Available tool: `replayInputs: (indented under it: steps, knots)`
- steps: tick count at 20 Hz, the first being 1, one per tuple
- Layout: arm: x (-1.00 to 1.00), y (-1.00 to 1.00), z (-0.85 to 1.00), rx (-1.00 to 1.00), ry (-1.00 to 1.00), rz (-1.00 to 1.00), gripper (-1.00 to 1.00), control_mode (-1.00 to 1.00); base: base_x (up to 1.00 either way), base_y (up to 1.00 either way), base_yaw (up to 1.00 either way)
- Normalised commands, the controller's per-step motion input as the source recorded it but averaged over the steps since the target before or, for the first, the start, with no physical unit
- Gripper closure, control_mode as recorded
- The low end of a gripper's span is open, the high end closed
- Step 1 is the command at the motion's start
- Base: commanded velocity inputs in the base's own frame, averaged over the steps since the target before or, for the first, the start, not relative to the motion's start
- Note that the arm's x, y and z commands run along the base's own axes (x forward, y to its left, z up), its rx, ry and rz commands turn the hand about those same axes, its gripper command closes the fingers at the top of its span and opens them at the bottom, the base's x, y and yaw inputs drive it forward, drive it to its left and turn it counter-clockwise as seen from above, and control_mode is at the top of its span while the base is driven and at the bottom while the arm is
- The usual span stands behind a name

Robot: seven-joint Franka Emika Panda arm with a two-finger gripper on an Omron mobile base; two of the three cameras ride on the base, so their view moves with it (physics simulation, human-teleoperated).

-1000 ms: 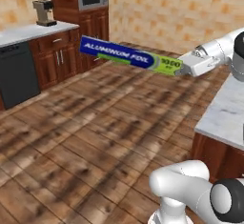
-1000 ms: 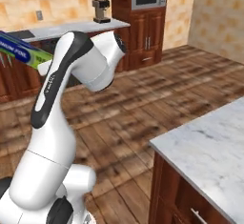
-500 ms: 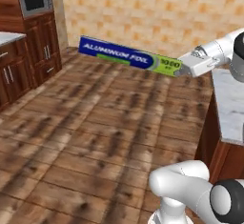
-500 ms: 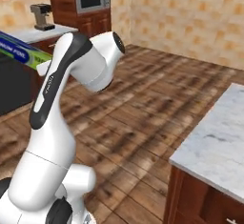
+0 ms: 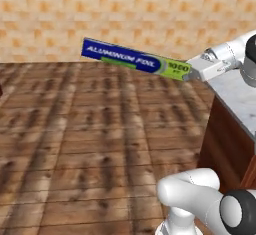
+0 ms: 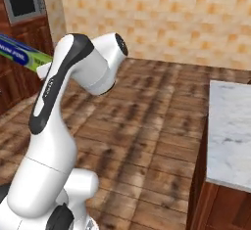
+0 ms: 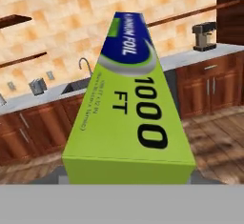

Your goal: Retrieve the tupperware and aluminum foil from the cabinet and place them on the dining counter near the plate with squash and lemon to prepare for storing leftovers.

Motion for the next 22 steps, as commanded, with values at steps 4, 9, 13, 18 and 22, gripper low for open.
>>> replayInputs:
  steps: [4, 9, 13, 18, 22]
  knots:
    - [0.00, 0.00, 0.00, 0.00, 0.00, 0.00, 1.00, 1.00, 0.95, 0.82, -0.57]
    - [0.00, 0.00, 0.00, 0.00, 0.00, 0.00, 1.00, 1.00, 0.99, 0.78, -0.57]
    - [0.00, 0.00, 0.00, 0.00, 0.00, 0.00, 1.00, 1.00, 1.00, 0.76, -0.55]
    - [0.00, 0.00, 0.00, 0.00, 0.00, 0.00, 1.00, 1.00, 1.00, 0.81, -0.55]
    - [0.00, 0.00, 0.00, 0.00, 0.00, 0.00, 1.00, 1.00, 1.00, 0.99, -0.55]
